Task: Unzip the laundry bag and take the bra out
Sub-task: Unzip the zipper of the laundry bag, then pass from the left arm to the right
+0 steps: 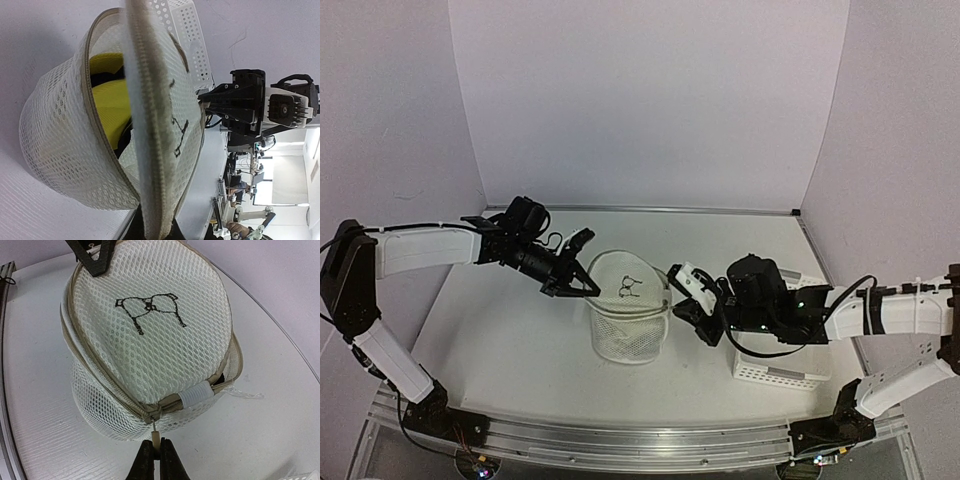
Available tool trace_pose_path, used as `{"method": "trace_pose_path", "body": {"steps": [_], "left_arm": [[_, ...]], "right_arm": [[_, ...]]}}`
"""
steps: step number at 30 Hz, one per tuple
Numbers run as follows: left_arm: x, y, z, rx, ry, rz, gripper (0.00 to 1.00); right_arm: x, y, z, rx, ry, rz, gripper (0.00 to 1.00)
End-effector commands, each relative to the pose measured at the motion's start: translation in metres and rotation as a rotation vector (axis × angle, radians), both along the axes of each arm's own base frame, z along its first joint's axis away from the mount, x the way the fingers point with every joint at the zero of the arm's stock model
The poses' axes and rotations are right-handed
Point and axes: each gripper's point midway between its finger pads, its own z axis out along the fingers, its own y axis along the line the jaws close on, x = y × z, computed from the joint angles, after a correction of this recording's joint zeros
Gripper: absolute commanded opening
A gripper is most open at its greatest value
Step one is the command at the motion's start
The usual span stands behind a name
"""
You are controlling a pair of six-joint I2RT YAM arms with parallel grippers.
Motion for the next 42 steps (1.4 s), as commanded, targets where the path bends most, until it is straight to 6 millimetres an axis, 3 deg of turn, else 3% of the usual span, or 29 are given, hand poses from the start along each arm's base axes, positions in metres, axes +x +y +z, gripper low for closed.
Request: {"method": "trace_pose_path", "body": {"steps": [1,4,10,18,24,34,42], "left_arm": [[-0.001,0.012,0.008,0.055,0.0,0.038,0.0],[0.005,0.015,0.008,0.084,-0.015,0.083,0.0],[0.016,0.023,0.013,0.129,-0.06,0.176,0.0],[0.011,0.021,0.037,0.071,-0.145,0.132,0.0],[0.001,0.018,0.048,0.054,-0.203,0.061,0.01],[-0.014,0.019,0.052,0.057,-0.321,-0.017,0.01],[-0.026,0.022,0.065,0.01,-0.42,-0.077,0.0]], "right_arm": [[0.015,-0.012,0.007,0.001,0.05,-0.081,0.15],[0.007,-0.014,0.005,0.002,0.083,-0.065,0.29],[0.001,-0.019,0.023,0.022,0.082,-0.054,0.49],[-0.004,-0.01,0.084,0.123,0.039,-0.005,0.59],[0.005,-0.002,0.123,0.155,0.026,-0.012,0.66],[0.022,0.036,0.128,0.154,0.228,0.144,0.7],[0.035,0.072,0.118,0.223,0.451,0.269,0.74]]}}
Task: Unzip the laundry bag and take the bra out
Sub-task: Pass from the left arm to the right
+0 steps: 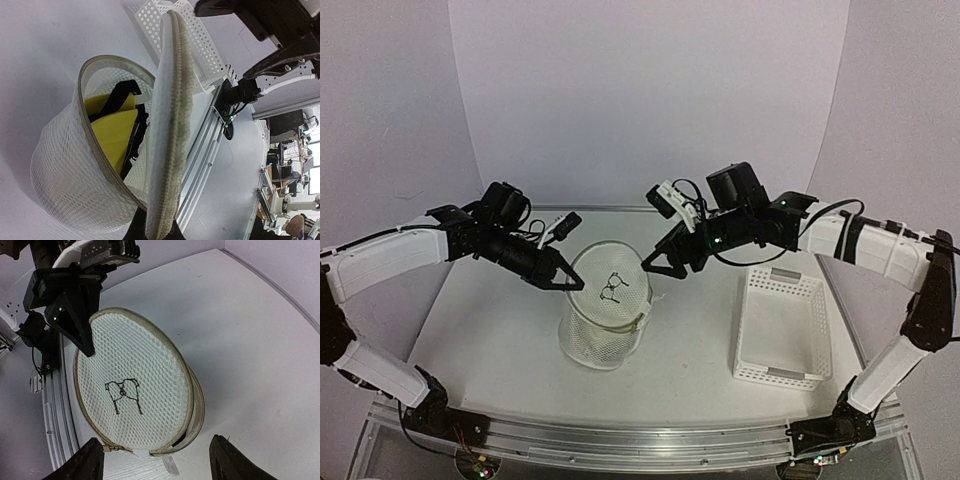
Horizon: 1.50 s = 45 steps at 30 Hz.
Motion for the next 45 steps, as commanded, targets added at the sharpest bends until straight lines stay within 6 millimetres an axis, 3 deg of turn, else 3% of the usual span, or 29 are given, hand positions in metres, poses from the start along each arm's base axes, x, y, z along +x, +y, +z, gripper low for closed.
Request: {"method": "trace_pose_path", "body": {"steps": [1,8,14,17,23,24,26,30,33,36,40,45], "left_arm": [[-0.009,-0.002,0.03,-0.073,-0.13,-0.079,0.0],[-0.015,-0.003,0.025,-0.082,-0.12,-0.117,0.0],[-0.017,-0.003,0.017,-0.076,-0.107,-0.128,0.0],[-0.016,-0.002,0.012,-0.063,-0.1,-0.123,0.0],[-0.014,0.0,0.004,-0.042,-0.1,-0.113,0.0],[-0.013,0.0,0.003,-0.04,-0.102,-0.111,0.0],[-0.013,0.001,0.001,-0.034,-0.102,-0.108,0.01],[-0.013,0.002,-0.001,-0.031,-0.104,-0.103,0.14],[-0.012,0.004,-0.001,-0.022,-0.115,-0.085,0.36],[-0.009,0.006,0.004,-0.021,-0.131,-0.061,0.5],[-0.003,0.007,0.014,-0.025,-0.158,-0.02,0.63],[0.006,0.005,0.016,-0.018,-0.151,0.016,0.68]], "right_arm": [[-0.005,0.027,0.022,0.112,0.117,0.12,0.74],[-0.003,0.055,0.013,0.152,0.243,0.205,0.73],[-0.001,0.067,0.008,0.168,0.281,0.257,0.62],[-0.007,0.068,0.01,0.182,0.291,0.298,0.47],[-0.016,0.063,0.007,0.184,0.306,0.325,0.05],[-0.017,0.062,0.006,0.18,0.306,0.32,0.0],[-0.019,0.058,0.002,0.169,0.273,0.326,0.0],[-0.023,0.049,-0.005,0.145,0.245,0.311,0.0],[-0.027,0.041,-0.004,0.134,0.208,0.296,0.0],[-0.033,0.036,-0.003,0.127,0.169,0.297,0.0],[-0.049,0.029,-0.002,0.134,0.104,0.329,0.0],[-0.071,0.022,0.006,0.173,-0.005,0.391,0.0]]}}
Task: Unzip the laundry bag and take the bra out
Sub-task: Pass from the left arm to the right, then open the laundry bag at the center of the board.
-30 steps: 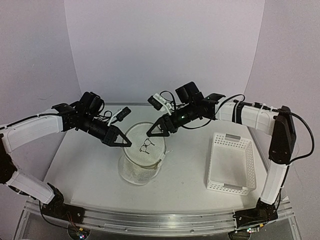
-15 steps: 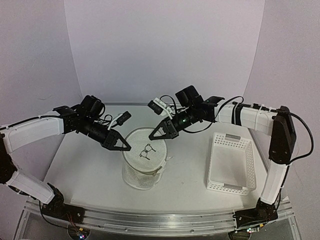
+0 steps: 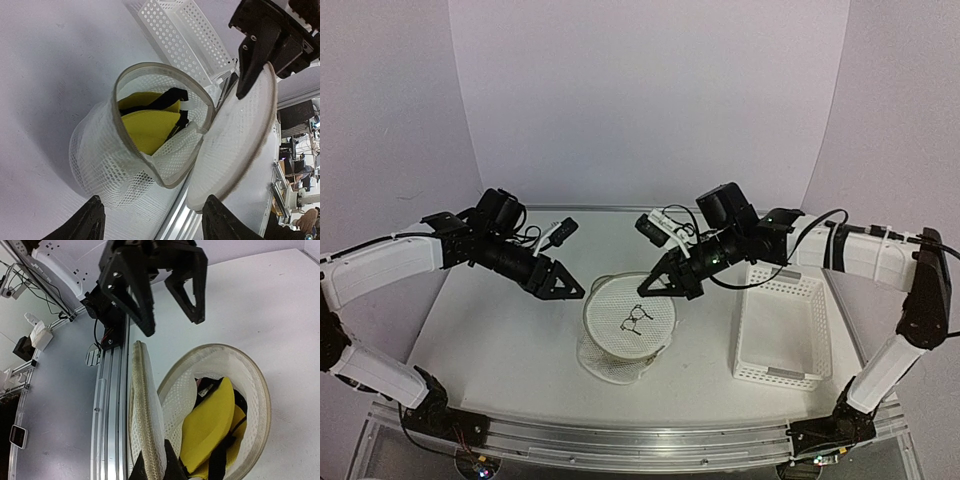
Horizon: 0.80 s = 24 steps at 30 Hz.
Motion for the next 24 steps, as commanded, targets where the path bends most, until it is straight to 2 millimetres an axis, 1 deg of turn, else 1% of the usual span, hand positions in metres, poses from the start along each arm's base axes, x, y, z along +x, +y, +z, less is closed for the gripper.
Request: {"method": "trace_pose_path", "body": {"steps": [1,4,7,11,14,17,22,24], "left_arm": [[0.015,-0.005,0.024,-0.042,-0.062,0.043,0.68],[0.016,-0.011,0.029,-0.066,-0.046,0.029,0.7],[0.016,-0.018,0.035,-0.095,-0.028,0.0,0.71],[0.012,-0.027,0.04,-0.132,0.006,-0.056,0.73],[0.011,-0.029,0.037,-0.139,0.029,-0.073,0.74],[0.008,-0.03,0.033,-0.138,0.049,-0.081,0.74],[0.005,-0.03,0.019,-0.126,0.112,-0.081,0.75],[0.006,-0.03,0.012,-0.112,0.133,-0.072,0.75]], "right_arm": [[-0.017,-0.001,0.03,0.118,-0.177,0.065,0.0],[-0.034,-0.003,0.033,0.158,-0.258,0.132,0.0],[-0.045,-0.005,0.039,0.208,-0.355,0.17,0.0],[-0.049,-0.007,0.051,0.25,-0.471,0.161,0.0],[-0.054,-0.004,0.061,0.279,-0.571,0.143,0.0],[-0.051,-0.001,0.07,0.308,-0.665,0.086,0.0],[-0.056,0.004,0.078,0.341,-0.8,0.007,0.0],[-0.06,0.006,0.077,0.341,-0.847,-0.017,0.0]]}}
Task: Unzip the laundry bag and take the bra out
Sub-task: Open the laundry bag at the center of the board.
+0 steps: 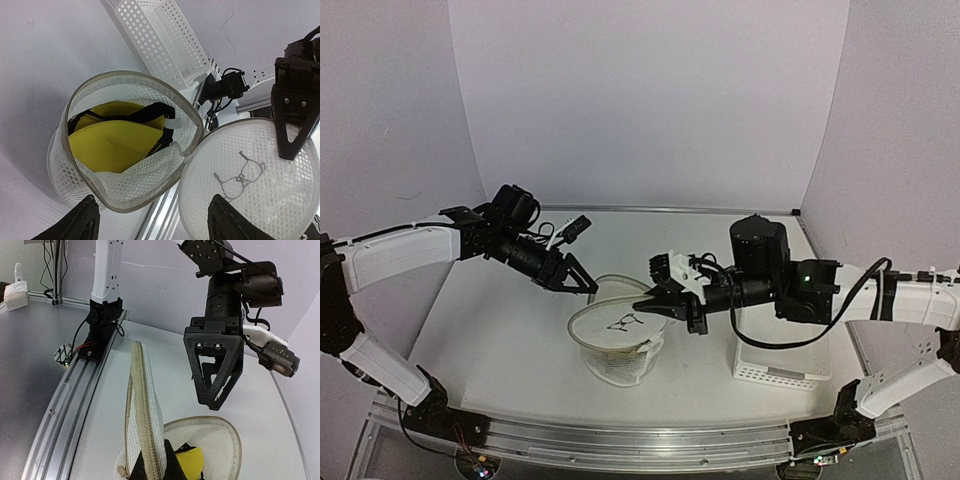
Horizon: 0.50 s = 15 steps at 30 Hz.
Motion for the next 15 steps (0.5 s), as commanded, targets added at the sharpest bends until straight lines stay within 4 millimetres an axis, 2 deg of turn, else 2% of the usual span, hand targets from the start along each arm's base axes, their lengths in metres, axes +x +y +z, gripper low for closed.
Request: {"method": "trace_pose_path", "body": {"steps": [1,9,15], "left_arm": [[0.004,-0.007,0.0,-0.021,0.025,-0.008,0.75],[0.027,-0.014,-0.021,0.057,0.036,0.058,0.75],[0.043,-0.025,-0.024,0.079,0.029,0.071,0.76]], "right_arm": [[0.003,0.006,0.034,0.133,-0.198,-0.105,0.0],[-0.013,0.007,0.031,0.138,-0.288,-0.13,0.0],[-0.023,0.005,0.032,0.136,-0.28,-0.098,0.0]]}}
